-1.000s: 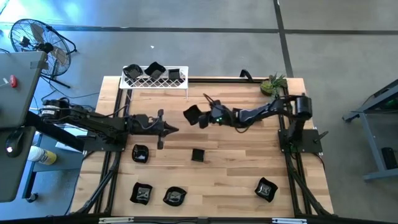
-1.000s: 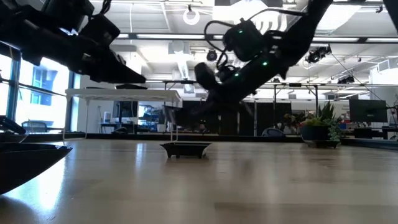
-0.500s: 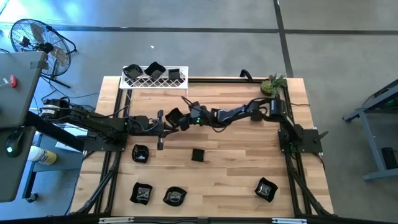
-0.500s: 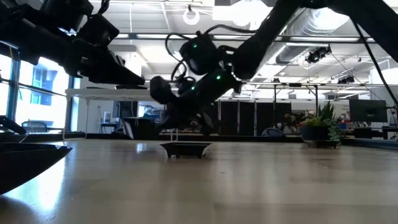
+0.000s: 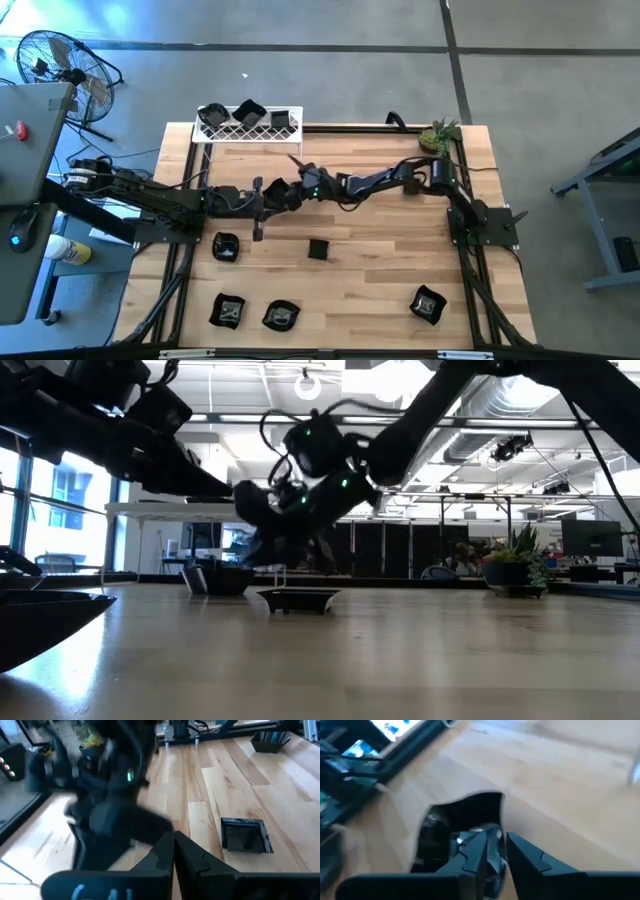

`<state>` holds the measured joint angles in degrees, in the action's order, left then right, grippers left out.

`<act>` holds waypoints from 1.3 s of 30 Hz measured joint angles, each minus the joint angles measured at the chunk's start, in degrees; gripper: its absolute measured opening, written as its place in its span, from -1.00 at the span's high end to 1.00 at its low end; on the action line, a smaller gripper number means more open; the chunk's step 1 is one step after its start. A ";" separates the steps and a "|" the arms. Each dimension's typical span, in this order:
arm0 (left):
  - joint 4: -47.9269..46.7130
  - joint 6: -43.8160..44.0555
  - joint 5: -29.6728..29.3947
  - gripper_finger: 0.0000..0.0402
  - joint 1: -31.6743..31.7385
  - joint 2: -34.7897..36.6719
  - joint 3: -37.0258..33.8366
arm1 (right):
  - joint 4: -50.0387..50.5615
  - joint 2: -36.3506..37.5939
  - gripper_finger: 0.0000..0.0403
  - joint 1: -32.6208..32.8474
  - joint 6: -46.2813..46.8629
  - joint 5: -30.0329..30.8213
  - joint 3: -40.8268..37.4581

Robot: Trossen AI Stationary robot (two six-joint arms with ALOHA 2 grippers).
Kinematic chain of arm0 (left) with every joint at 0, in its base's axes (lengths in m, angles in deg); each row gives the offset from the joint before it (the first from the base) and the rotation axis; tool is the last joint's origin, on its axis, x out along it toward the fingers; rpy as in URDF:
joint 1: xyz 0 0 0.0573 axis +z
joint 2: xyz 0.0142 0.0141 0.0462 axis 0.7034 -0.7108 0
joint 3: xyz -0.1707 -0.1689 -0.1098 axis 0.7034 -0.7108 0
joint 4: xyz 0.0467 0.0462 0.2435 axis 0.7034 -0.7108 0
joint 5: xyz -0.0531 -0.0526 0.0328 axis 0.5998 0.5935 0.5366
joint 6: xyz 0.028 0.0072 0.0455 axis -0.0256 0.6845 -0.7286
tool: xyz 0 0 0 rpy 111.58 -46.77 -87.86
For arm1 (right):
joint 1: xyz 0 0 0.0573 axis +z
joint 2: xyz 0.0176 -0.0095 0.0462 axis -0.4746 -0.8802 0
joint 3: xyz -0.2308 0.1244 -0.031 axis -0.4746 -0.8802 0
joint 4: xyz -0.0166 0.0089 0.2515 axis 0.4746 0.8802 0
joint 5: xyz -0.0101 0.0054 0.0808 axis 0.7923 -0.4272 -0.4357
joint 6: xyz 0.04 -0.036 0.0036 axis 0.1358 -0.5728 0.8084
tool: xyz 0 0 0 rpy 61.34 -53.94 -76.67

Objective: Pick & Place Mini shaped plates
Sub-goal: Stack the black distorted square plate on top of the black distorted square plate on the shelf

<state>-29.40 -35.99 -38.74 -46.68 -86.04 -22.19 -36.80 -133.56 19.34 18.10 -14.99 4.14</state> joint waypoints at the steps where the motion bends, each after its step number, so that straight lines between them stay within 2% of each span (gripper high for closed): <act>1: -0.33 0.89 -0.11 0.99 0.00 0.05 0.01 | 1.72 1.22 0.65 -0.12 -2.12 -0.32 -0.09; 5: -5.09 6.83 -2.59 0.99 0.07 1.54 0.55 | 5.22 6.83 0.75 -0.75 -12.60 -0.04 -1.88; 9: -17.68 13.47 -5.88 0.99 0.11 2.60 4.32 | -0.38 13.14 0.96 -1.95 -16.07 0.90 -10.82; 13: -29.93 23.12 -8.09 0.99 0.24 2.77 9.11 | -7.82 19.94 0.93 -2.43 -17.91 0.79 -21.91; 18: -42.81 41.69 -7.37 0.99 0.54 1.49 14.92 | -9.15 29.03 0.96 -2.04 -21.46 2.88 -32.63; 20: -47.90 45.13 -7.08 0.99 0.50 0.82 17.19 | -10.53 32.52 0.99 -1.73 -23.79 4.37 -36.21; 24: -56.56 39.66 -5.89 0.99 0.48 -2.11 22.62 | -13.87 38.28 0.97 -1.71 -27.10 5.77 -42.26; 32: -66.52 12.12 -6.10 0.99 1.43 -11.58 31.85 | -20.67 46.74 0.98 -1.71 -31.21 4.94 -51.30; 36: -69.19 4.47 -4.36 0.98 4.06 -16.20 34.23 | -21.62 50.46 0.99 -1.88 -31.25 5.02 -53.46; 39: -70.02 -0.52 -4.41 0.88 5.70 -18.55 35.11 | -21.54 52.24 0.97 -1.88 -31.25 5.04 -54.30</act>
<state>-99.42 -36.51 -43.14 -40.97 -104.59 12.92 -58.34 -81.32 17.46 -13.16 -9.95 -50.16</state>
